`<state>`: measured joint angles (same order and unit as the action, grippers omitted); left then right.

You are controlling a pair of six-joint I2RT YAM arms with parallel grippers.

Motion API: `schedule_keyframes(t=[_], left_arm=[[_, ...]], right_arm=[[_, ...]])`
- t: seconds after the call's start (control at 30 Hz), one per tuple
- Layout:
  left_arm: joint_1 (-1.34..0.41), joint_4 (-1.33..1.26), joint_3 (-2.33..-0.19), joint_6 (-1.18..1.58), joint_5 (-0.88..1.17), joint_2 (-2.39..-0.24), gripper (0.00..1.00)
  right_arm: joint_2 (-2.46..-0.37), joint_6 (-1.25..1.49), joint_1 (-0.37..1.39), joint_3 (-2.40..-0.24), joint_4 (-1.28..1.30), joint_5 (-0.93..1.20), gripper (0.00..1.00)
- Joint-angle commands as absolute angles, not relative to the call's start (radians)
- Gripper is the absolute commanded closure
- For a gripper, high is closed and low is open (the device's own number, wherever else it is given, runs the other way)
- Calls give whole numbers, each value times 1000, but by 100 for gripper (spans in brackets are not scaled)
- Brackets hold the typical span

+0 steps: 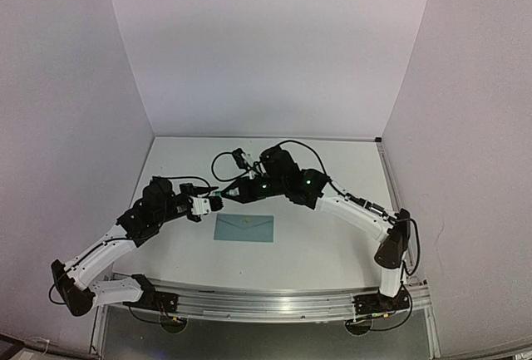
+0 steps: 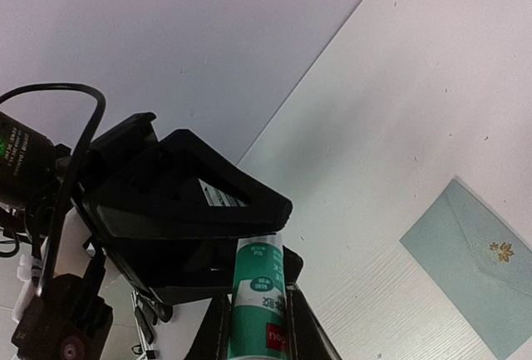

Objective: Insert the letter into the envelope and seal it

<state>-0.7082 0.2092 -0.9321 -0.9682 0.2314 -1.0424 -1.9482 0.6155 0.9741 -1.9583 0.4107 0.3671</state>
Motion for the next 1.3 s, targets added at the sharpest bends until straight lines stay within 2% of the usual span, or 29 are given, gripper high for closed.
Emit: schedule_keyframes(t=[0.0,0.4,0.53,0.77,0.97,1.1,1.2,1.23,1.27], left_arm=[[-713,196,-971,-970,225,-1042,76],[-713,212,-956,-982,252,-1039,100],[-713,409,-1057,-951,351,-1070,100],[-700,788,-1289,-845,602,-1208,100],[-668,902,-1343,-808,762,-1261,100],[-660,895,-1339,-756,800,-1264,100],[-660,811,-1288,-753,729,-1230,48],[-660,769,-1267,-766,684,-1209,34],[-660,703,-1232,-767,650,-1184,29]], right_arm=[[-1956,619,977,-1999,411,376,100],[-1965,601,977,-2006,417,388,100],[-1950,454,985,-1987,422,408,100],[-1883,-202,1083,-1888,426,377,100],[-1842,-528,1110,-1826,425,356,100],[-1826,-534,1114,-1824,427,299,100],[-1833,-375,1111,-1848,429,252,100],[-1834,-309,1109,-1848,428,238,100],[-1838,-251,1107,-1852,428,210,100]])
